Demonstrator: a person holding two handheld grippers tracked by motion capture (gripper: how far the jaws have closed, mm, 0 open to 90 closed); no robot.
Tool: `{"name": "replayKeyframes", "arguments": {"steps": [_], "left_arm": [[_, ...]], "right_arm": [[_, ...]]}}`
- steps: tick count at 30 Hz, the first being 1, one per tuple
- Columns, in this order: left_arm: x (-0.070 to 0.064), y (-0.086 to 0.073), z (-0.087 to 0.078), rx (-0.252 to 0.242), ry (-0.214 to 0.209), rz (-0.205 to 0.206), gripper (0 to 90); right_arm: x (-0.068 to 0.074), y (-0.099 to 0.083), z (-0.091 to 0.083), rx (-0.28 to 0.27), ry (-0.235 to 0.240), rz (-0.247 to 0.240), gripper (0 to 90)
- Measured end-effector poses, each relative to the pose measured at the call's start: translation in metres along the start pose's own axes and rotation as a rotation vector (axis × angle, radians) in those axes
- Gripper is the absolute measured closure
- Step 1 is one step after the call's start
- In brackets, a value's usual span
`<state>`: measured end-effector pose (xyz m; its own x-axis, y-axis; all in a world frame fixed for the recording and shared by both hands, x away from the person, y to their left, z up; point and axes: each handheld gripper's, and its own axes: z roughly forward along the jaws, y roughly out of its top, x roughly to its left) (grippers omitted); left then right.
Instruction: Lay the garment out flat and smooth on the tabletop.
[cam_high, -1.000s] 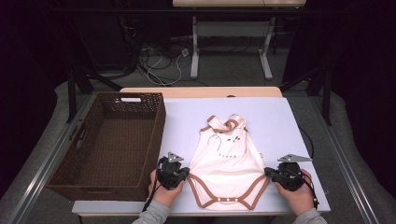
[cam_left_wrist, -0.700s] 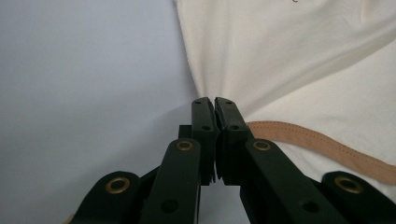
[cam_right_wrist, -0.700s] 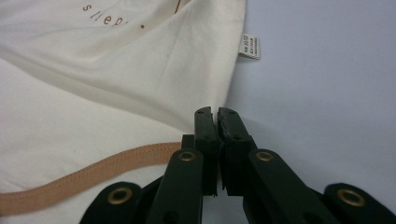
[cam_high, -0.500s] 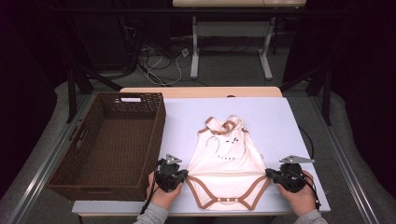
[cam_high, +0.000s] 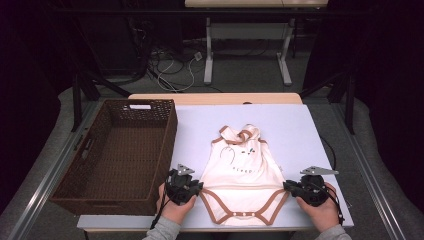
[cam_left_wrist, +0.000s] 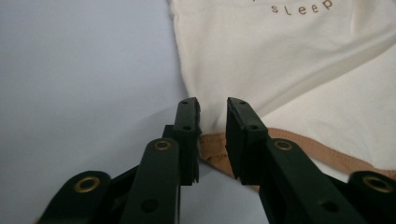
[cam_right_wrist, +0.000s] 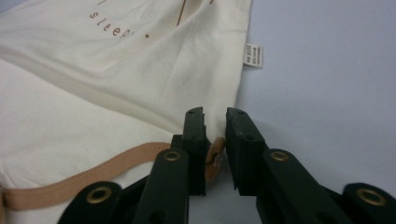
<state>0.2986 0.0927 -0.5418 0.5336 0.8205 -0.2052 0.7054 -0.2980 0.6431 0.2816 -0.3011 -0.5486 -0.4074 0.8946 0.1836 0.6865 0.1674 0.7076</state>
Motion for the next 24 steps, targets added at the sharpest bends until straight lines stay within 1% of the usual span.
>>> {"name": "replayKeyframes", "arguments": {"steps": [2, 3, 4, 5, 6, 7, 8, 9, 12, 14, 15, 16, 17, 18, 19, 20, 21, 22, 23, 24], "left_arm": [[-0.001, 0.003, 0.001, -0.009, -0.002, -0.002, 68.9], [-0.002, 0.006, 0.002, -0.012, -0.002, 0.003, 65.0], [-0.003, 0.008, 0.004, -0.019, -0.002, 0.003, 61.8], [-0.004, 0.013, 0.005, -0.021, -0.001, 0.009, 60.0], [-0.004, 0.015, 0.006, -0.025, 0.0, 0.015, 59.0], [-0.005, 0.019, 0.007, -0.025, -0.005, 0.012, 57.6], [-0.005, 0.024, 0.008, -0.028, -0.008, 0.016, 55.9], [-0.005, 0.027, 0.008, -0.031, -0.005, 0.018, 54.0], [-0.006, 0.039, 0.009, -0.038, -0.003, 0.011, 47.5], [-0.007, 0.047, 0.009, -0.046, -0.009, 0.001, 45.1], [-0.006, 0.05, 0.009, -0.049, -0.009, 0.006, 44.2], [-0.006, 0.054, 0.009, -0.063, -0.015, 0.01, 43.6], [-0.006, 0.057, 0.01, -0.067, -0.01, 0.019, 42.2], [-0.006, 0.06, 0.01, -0.073, -0.014, 0.021, 42.2], [-0.006, 0.063, 0.012, -0.092, -0.018, 0.044, 42.1], [-0.006, 0.066, 0.012, -0.1, -0.023, 0.042, 41.4], [-0.006, 0.069, 0.013, -0.098, -0.023, 0.046, 41.3], [-0.007, 0.073, 0.014, -0.098, -0.029, 0.05, 41.3], [-0.007, 0.075, 0.014, -0.102, -0.027, 0.057, 40.8], [-0.007, 0.079, 0.015, -0.106, -0.025, 0.064, 39.9]], "right_arm": [[0.002, 0.003, -0.001, -0.011, -0.01, -0.013, 72.0], [0.002, 0.005, -0.002, -0.013, -0.017, -0.023, 70.1], [0.003, 0.007, -0.002, -0.018, -0.008, -0.019, 68.3], [0.004, 0.009, -0.001, -0.021, -0.008, -0.023, 66.0], [0.004, 0.011, 0.0, -0.026, -0.014, -0.039, 63.8], [0.004, 0.013, 0.001, -0.027, -0.019, -0.042, 62.3], [0.004, 0.016, 0.001, -0.029, -0.021, -0.057, 60.9], [0.004, 0.019, 0.003, -0.034, -0.024, -0.061, 59.5], [0.004, 0.028, 0.005, -0.04, -0.025, -0.072, 55.7], [0.004, 0.033, 0.007, -0.039, -0.023, -0.077, 53.2], [0.004, 0.037, 0.008, -0.042, -0.02, -0.078, 51.8], [0.004, 0.04, 0.008, -0.043, -0.016, -0.076, 50.0], [0.004, 0.044, 0.01, -0.046, -0.017, -0.081, 47.6], [0.003, 0.047, 0.011, -0.047, -0.005, -0.087, 46.0], [0.003, 0.05, 0.011, -0.041, -0.001, -0.098, 44.7], [0.004, 0.054, 0.012, -0.044, 0.007, -0.099, 44.0], [0.004, 0.057, 0.012, -0.052, 0.007, -0.104, 43.0], [0.004, 0.061, 0.012, -0.048, 0.001, -0.117, 42.0], [0.003, 0.066, 0.012, -0.049, 0.006, -0.122, 41.0], [0.003, 0.069, 0.012, -0.047, 0.011, -0.117, 40.4]]}}
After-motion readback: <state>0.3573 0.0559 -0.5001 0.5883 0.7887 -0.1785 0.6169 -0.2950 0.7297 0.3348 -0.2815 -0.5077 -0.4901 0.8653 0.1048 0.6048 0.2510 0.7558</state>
